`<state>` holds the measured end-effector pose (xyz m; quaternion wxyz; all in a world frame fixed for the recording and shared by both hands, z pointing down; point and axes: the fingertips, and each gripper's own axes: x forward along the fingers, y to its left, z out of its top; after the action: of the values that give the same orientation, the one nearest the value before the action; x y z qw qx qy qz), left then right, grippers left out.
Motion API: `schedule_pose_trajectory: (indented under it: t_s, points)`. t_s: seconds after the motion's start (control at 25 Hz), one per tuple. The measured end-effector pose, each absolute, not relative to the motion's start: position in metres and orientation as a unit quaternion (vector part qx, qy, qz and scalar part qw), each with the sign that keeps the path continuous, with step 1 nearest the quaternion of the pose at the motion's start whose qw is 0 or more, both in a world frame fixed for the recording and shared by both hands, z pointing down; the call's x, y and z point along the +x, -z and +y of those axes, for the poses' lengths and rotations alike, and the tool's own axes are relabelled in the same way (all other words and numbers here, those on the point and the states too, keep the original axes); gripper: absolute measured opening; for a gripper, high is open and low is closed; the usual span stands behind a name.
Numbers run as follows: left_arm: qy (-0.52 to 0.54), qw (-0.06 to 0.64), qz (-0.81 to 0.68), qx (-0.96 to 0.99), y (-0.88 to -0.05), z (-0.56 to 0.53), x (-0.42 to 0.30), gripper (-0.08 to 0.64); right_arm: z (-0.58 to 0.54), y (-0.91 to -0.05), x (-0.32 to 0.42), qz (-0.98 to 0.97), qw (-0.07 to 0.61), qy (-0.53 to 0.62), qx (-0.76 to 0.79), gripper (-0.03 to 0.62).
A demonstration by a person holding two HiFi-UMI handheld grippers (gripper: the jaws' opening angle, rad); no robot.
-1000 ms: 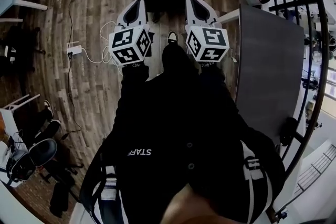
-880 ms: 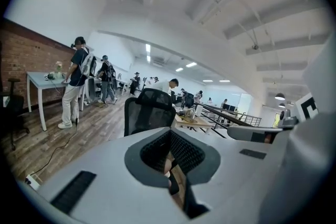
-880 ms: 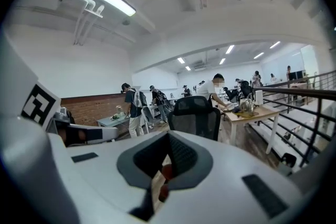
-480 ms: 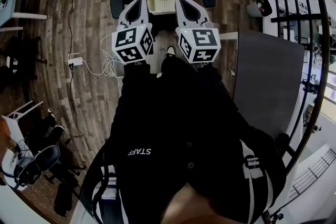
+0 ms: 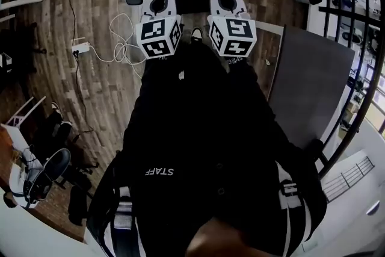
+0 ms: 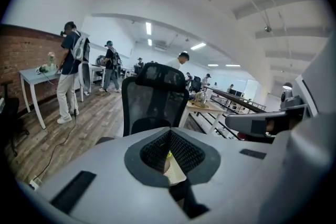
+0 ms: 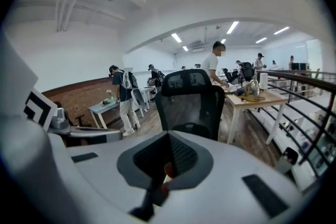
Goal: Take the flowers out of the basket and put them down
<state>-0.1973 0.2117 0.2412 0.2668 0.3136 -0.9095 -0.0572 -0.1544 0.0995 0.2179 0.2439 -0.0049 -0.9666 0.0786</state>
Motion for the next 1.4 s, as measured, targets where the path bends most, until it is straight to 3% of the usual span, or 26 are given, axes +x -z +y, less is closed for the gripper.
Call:
schedule_pose_trajectory:
  t_s: [0.4,0.8,1.4]
  points:
    - [0.034,0.328,-0.889,0.318,-0.371,0.187,-0.225,0.002,0.095,-0.357,-0.189,-0.949,0.306,-0.072,0.014,0.012]
    - [0.052,0.348,-0.882,0.313,-0.511,0.179,-0.265,0.002,0.081,-0.499,-0.236,-0.942,0.332,-0.053,0.016,0.012]
    - [0.064,0.375,-0.87,0.313,-0.59,0.148,-0.293,0.002,0.047,-0.602,-0.272,-0.927,0.372,-0.044,0.023,0.014]
